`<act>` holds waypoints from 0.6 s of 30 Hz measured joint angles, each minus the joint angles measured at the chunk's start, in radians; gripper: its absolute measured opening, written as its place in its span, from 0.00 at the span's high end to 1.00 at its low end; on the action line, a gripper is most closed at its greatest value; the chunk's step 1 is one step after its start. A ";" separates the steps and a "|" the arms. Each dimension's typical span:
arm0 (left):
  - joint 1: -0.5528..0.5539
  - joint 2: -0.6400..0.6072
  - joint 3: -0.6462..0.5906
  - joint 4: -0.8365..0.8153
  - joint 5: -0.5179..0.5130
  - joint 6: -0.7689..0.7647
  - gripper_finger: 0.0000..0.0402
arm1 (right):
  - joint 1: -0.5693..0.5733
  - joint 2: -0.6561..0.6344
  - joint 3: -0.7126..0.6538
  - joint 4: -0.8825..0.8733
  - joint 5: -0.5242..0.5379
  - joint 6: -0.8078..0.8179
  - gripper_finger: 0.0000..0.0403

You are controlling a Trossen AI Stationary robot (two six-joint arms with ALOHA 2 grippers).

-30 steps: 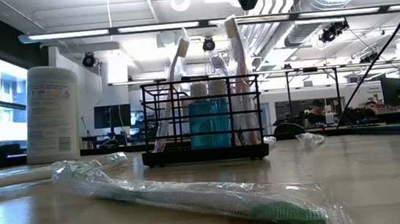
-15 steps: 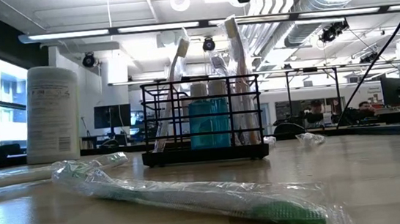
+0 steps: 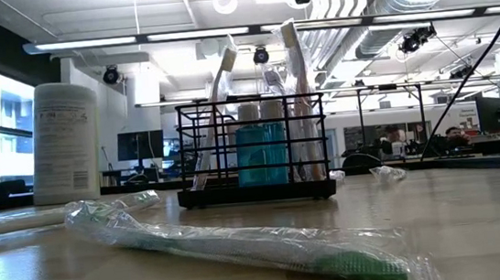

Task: Pick & Place toothbrushing station
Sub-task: Put the blue toothbrush into the black mesh

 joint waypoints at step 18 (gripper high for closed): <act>0.000 0.000 0.000 0.006 0.002 0.019 1.00 | -0.044 0.052 0.000 0.073 -0.132 0.049 0.42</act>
